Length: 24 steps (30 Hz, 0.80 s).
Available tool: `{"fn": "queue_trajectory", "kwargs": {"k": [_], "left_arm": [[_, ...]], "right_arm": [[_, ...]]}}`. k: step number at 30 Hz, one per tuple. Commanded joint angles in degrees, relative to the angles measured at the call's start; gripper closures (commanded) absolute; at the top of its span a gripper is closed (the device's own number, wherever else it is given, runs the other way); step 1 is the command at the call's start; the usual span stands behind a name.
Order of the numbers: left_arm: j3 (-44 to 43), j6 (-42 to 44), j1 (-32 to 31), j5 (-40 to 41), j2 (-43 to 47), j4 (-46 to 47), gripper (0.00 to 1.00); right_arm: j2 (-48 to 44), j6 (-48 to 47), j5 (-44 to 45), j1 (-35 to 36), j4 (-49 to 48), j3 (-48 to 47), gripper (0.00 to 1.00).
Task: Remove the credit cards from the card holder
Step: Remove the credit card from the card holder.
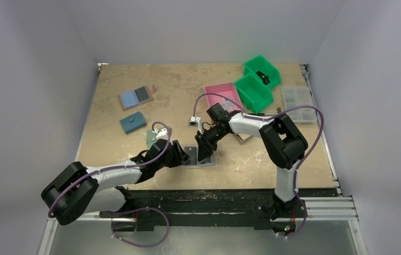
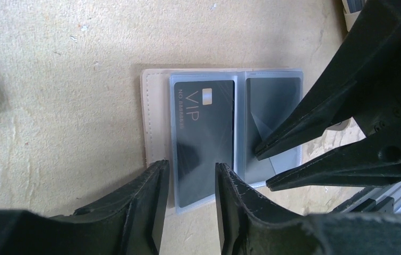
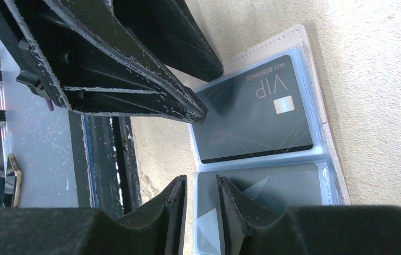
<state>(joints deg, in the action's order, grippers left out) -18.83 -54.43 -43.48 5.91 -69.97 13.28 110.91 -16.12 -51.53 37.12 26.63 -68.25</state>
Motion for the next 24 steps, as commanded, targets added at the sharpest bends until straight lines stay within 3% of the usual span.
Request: {"fn": "queue_trajectory", "kwargs": {"k": [1, 11, 18, 22, 24], "left_arm": [[0.07, 0.6, 0.5, -1.22, -0.14, 3.53, 0.59], [1.01, -0.45, 0.77, -3.72, -3.16, 7.51, 0.6], [2.65, -2.11, 1.03, -5.38, -2.83, 12.36, 0.8], [3.58, -2.91, 1.15, -5.55, -3.03, 14.71, 0.98], [4.25, -3.02, 1.2, -5.65, -3.38, 16.03, 1.0]], "right_arm": [[-1.76, -0.93, -0.24, 0.23, 0.71, -1.89, 0.67], [-1.41, -0.87, 0.1, 0.23, 0.74, -1.87, 0.67], [-1.31, -0.84, 0.13, 0.22, 0.81, -1.88, 0.67], [-1.36, -1.01, 0.03, 0.23, 0.92, -1.89, 0.67], [-1.48, -1.3, -0.33, 0.23, 1.16, -2.04, 0.67]]}}
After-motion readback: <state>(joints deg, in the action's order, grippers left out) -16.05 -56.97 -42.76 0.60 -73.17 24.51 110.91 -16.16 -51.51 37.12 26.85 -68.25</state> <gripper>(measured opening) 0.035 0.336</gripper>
